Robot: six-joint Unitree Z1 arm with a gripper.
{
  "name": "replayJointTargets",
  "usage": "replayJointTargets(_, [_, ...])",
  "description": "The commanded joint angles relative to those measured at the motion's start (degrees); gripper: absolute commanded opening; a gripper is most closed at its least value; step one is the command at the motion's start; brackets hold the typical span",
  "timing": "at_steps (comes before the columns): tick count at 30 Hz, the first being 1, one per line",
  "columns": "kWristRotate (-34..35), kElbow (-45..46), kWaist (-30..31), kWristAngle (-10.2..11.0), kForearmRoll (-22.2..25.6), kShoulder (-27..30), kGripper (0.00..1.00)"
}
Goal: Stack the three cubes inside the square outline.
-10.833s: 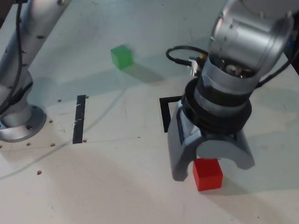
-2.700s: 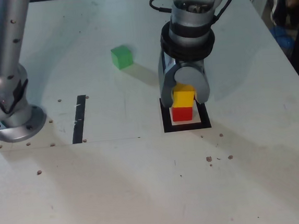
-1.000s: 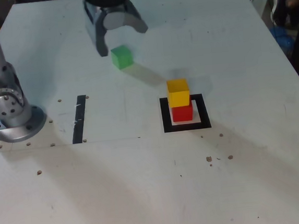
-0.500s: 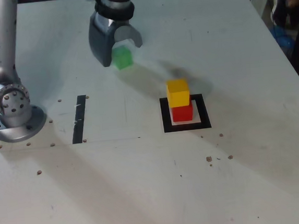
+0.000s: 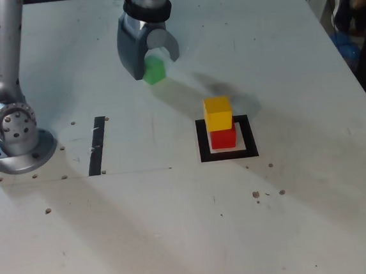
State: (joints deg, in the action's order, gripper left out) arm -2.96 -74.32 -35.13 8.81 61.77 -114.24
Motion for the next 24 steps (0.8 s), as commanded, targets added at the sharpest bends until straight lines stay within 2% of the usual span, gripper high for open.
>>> replayJointTargets(1, [-0.09, -0.14, 0.06, -0.12, 0.22, -0.28, 0.41])
replayJointTargets(7, [-0.41, -0.37, 0.28, -0.42, 0.36, -0.35, 0.32])
replayJointTargets(17, [-1.89, -1.36, 2.59, 0.65, 1.30, 0.52, 0.19])
replayJointTargets(21, [-2.13, -3.62, 5.04, 1.69, 4.46, 2.36, 0.17])
replayJointTargets(24, [-2.13, -7.07, 8.64, 2.63, 8.94, 5.09, 0.17])
